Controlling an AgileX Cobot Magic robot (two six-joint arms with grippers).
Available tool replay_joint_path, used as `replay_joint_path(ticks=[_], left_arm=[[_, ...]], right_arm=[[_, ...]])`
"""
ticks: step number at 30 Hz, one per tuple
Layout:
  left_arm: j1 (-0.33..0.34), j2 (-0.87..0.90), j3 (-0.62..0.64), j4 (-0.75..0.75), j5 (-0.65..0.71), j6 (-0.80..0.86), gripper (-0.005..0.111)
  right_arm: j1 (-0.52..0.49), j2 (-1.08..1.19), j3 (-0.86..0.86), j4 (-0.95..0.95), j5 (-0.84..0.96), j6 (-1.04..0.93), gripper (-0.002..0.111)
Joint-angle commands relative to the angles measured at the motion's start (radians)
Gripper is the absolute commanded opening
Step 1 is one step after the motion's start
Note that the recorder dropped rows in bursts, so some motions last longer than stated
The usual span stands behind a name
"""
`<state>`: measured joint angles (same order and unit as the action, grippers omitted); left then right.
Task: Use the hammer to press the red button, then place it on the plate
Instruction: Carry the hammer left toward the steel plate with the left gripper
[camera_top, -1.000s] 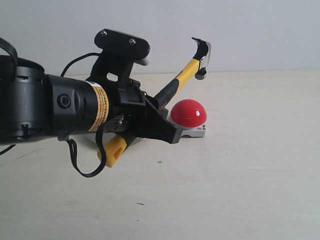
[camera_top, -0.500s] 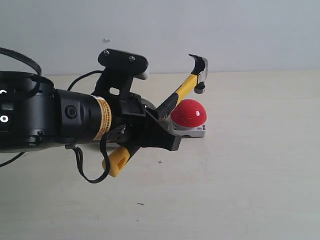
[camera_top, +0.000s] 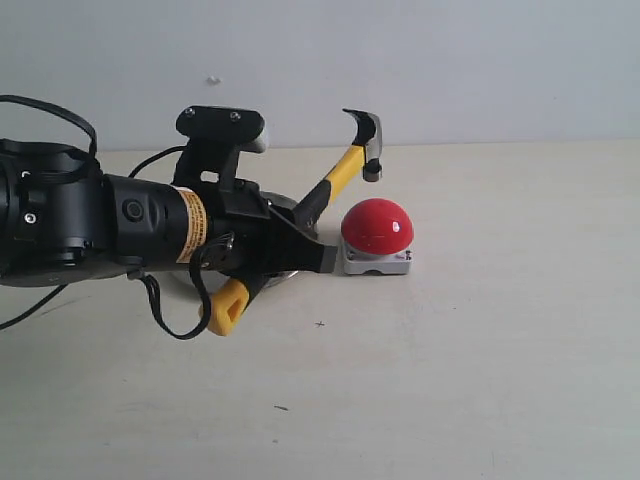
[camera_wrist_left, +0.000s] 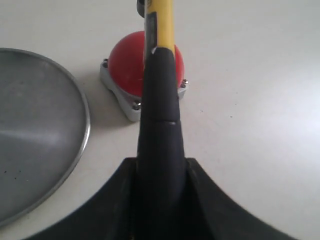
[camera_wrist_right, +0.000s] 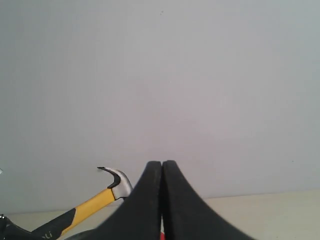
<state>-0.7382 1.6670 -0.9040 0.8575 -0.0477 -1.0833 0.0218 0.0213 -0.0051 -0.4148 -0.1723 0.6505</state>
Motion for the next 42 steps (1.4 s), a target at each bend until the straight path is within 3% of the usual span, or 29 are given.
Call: replay_joint_path(ticks=[1,10,22,30,42], left_arm=[[-0.001,-0.021,-0.022,0.000,-0.145,0.002,0.000],[-0.001,-0.025,-0.060,0.000,-0.117,0.005,0.000],[-0.005,0.159,-0.060,-0.006,-0.053,-0.030,0.000],[-0.003,-0.047,-0.060,0.001,-0.040,-0.020,0.000],[0.011,-0.252,0.014,0.005,0.116,-0.020,0.000]], right_arm=[[0.001,-0.006,0.005,-0.002,0.005,0.006,0.000],[0.001,-0.006,0.005,-0.004,0.005,0.006,0.000],[0.001,-0.006,0.005,-0.007,0.003,0.006,0.000],[0.001,-0.006,0.005,-0.007,0.003,0.006,0.000],[0.001,-0.006,0.005,-0.007,0.003,0.006,0.000]])
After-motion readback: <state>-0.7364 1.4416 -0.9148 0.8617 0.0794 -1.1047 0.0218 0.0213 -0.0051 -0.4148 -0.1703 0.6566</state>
